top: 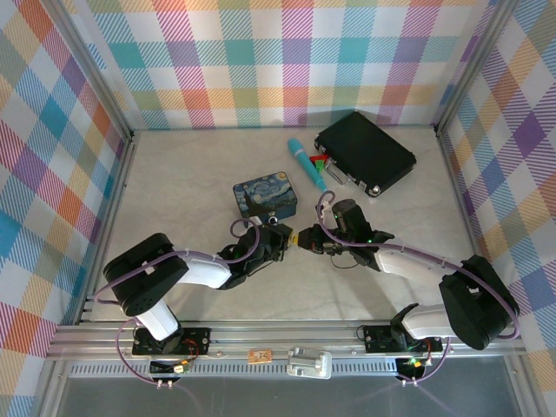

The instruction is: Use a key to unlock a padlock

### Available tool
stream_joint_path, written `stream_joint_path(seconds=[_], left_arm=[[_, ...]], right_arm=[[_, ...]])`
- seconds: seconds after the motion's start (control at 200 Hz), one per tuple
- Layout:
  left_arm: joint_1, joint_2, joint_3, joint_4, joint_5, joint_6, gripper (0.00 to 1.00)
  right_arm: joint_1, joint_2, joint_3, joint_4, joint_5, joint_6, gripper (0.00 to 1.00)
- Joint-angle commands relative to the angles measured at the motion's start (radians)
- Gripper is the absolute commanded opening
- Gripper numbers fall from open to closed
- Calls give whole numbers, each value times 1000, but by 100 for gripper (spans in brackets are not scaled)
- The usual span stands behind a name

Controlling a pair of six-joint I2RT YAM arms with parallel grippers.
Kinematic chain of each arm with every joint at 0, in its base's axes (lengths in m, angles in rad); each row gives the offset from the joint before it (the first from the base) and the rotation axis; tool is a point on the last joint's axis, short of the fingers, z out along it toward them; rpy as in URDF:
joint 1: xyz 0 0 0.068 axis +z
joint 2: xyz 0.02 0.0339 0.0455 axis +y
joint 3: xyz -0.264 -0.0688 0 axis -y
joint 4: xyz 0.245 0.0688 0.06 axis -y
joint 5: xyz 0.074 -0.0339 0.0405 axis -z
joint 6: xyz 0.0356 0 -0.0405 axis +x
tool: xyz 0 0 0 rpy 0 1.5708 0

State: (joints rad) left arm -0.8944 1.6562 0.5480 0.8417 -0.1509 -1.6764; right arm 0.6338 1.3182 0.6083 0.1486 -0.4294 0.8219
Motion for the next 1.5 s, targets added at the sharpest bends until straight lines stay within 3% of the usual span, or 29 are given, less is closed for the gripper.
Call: stream_joint_path(seconds=[0.0,0.03,0.175,0.25,0.405,0.565,0.715,0.865,1.07,1.495], left_arm=[[0,31,2,69,20,-11,3],[3,34,1,75,20,-3,0],[16,33,1,81,33,50,0],[31,24,9,99,57,163,0],[67,-46,91,-49,155,412,0],[67,-157,148,-214,144,646,0],[68,-219,178,-296,153,804,0],[70,-228,183,-255,201,897,0],[69,-222,212,-267,203,906,0],[68,-243,188,-196,173,893,0]], right_arm=[[-5,-38,8,20,-11,-32,0],[-8,-42,11,11,-12,-38,0],[-38,-91,32,-77,-16,-96,28],[-60,-132,41,-121,-2,-149,42],[-92,-178,46,-133,-11,-276,49],[-110,-206,-25,6,-29,-284,53],[-138,-197,-71,165,-105,-210,54],[-141,-146,-116,418,-155,-104,48],[-142,-81,-115,588,-210,-58,38],[-140,0,-169,808,-282,72,34]])
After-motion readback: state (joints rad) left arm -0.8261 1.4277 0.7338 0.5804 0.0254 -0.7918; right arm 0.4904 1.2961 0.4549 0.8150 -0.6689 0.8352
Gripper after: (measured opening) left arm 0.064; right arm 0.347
